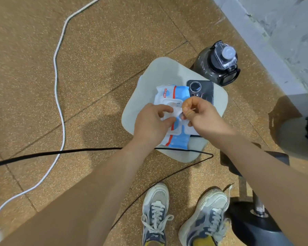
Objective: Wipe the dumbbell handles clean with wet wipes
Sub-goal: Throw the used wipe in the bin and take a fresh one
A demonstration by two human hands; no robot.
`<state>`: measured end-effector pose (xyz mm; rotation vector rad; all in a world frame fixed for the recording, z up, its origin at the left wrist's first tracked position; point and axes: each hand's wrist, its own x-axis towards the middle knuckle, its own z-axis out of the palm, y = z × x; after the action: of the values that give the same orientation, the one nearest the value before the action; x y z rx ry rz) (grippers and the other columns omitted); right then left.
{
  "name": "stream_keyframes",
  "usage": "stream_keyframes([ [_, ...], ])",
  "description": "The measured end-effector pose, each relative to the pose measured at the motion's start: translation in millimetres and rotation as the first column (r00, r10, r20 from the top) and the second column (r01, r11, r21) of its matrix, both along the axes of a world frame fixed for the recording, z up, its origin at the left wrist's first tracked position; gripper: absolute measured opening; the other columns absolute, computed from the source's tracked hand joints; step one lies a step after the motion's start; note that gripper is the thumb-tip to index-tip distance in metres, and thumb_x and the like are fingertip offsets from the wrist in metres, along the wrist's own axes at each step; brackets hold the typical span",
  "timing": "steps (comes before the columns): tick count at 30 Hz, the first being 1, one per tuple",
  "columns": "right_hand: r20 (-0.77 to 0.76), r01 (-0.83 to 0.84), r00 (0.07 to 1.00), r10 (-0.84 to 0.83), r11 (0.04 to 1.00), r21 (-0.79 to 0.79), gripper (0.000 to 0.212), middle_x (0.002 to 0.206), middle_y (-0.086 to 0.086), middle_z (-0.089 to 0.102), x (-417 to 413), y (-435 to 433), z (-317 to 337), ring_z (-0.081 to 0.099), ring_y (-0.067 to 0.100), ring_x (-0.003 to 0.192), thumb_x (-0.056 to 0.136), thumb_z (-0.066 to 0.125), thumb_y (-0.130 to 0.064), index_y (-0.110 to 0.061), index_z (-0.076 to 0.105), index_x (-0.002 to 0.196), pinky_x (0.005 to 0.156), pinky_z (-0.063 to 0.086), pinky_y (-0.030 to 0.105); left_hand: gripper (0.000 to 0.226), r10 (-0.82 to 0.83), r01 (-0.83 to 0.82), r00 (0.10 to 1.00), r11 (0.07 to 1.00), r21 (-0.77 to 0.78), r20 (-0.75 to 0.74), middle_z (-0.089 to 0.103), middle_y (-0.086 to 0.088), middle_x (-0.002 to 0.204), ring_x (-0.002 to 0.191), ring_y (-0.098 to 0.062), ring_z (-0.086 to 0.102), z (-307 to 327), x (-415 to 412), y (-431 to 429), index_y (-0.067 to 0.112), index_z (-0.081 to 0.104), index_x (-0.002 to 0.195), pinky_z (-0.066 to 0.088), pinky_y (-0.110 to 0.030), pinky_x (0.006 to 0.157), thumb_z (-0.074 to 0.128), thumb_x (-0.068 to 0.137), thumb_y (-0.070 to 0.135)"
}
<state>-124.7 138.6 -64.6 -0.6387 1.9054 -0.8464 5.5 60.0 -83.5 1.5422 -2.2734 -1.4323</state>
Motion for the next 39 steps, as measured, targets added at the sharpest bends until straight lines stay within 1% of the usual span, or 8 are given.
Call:
stream_keyframes([
  [8,0.336,0.402,0.859,-0.387,0.915,0.025,0.028,0.068,0.002,0.056,8.3,12.6,-3.0,0.055,0.007,0.061,0.100,0.042,0.000,-0.012,0.053,0.077,0.055,0.036,0.019,0.024,-0.316,0.361,0.911,0.922,-0.140,0.266,0.045,0.004,0.098,0.102,-0.022,0.055,1.0,-7.6,-10.1,0.034,0.068,0.109,0.044,-0.040,0.088,0.058,0.092,0.048],
  [12,0.505,0.555,0.697,-0.509,0.829,0.069,0.029,0.065,0.004,0.051,8.8,16.0,1.5,0.055,0.009,0.058,0.099,0.041,0.001,-0.012,0.054,0.076,0.054,0.035,0.020,0.013,-0.337,0.373,0.898,0.924,-0.083,0.283,0.043,0.007,0.087,0.096,-0.021,0.055,-3.8,-4.2,-11.6,0.038,0.066,0.089,0.044,-0.040,0.085,0.057,0.090,0.048],
  [16,0.210,0.401,0.891,-0.402,0.915,0.051,0.028,0.067,0.004,0.061,7.9,18.7,5.2,0.059,0.007,0.052,0.093,0.047,0.006,-0.016,0.061,0.084,0.049,0.044,0.017,0.017,-0.178,0.173,0.974,0.984,0.049,0.138,0.051,0.012,0.073,0.089,-0.020,0.060,-5.5,-1.5,-12.4,0.035,0.073,0.101,0.046,-0.035,0.081,0.067,0.086,0.041],
  [21,0.063,0.274,0.956,-0.286,0.950,0.149,0.019,0.069,0.001,0.066,6.3,16.3,7.9,0.063,0.015,0.064,0.088,0.065,-0.024,-0.016,0.070,0.071,0.066,0.053,0.030,0.018,-0.264,0.285,0.946,0.954,-0.095,0.187,0.052,0.006,0.087,0.089,-0.020,0.056,-0.8,-3.2,-11.4,0.037,0.072,0.102,0.044,-0.045,0.088,0.064,0.086,0.036],
  [24,-0.094,0.262,0.962,-0.254,0.962,0.072,0.017,0.066,-0.005,0.066,5.6,21.5,6.7,0.064,0.012,0.068,0.085,0.072,-0.017,-0.021,0.068,0.069,0.067,0.054,0.029,0.017,-0.290,0.325,0.928,0.937,-0.129,0.234,0.050,0.011,0.083,0.092,-0.020,0.057,-0.6,-3.5,-15.7,0.031,0.074,0.104,0.044,-0.042,0.089,0.063,0.091,0.033],
  [28,0.266,0.675,0.713,-0.648,0.738,-0.012,0.016,0.075,0.008,0.063,-8.4,32.0,11.3,0.062,0.011,0.064,0.096,0.054,-0.005,-0.009,0.060,0.082,0.056,0.052,0.020,0.015,-0.231,0.262,0.942,0.960,-0.102,0.244,0.067,0.008,0.088,0.091,-0.018,0.062,-1.8,-2.4,-18.0,0.026,0.076,0.095,0.050,-0.035,0.082,0.062,0.092,0.031],
  [33,0.483,0.818,0.448,-0.752,0.563,0.119,0.023,0.079,0.011,0.066,-2.5,41.9,9.9,0.064,0.015,0.065,0.101,0.043,-0.003,-0.007,0.060,0.085,0.054,0.051,0.022,0.007,-0.121,0.133,0.958,0.991,-0.030,0.261,0.070,0.008,0.087,0.086,-0.015,0.065,4.6,-8.6,-17.3,0.027,0.075,0.086,0.052,-0.027,0.073,0.068,0.086,0.027],
  [39,0.120,0.508,0.856,-0.503,0.861,-0.019,0.023,0.073,0.002,0.058,-1.6,41.6,4.5,0.058,0.007,0.061,0.090,0.058,0.003,-0.017,0.062,0.081,0.061,0.052,0.019,0.026,-0.032,0.000,0.980,0.986,0.164,0.198,0.059,0.011,0.079,0.077,-0.011,0.059,9.6,-15.7,-10.8,0.024,0.065,0.086,0.046,-0.026,0.069,0.077,0.076,0.046],
])
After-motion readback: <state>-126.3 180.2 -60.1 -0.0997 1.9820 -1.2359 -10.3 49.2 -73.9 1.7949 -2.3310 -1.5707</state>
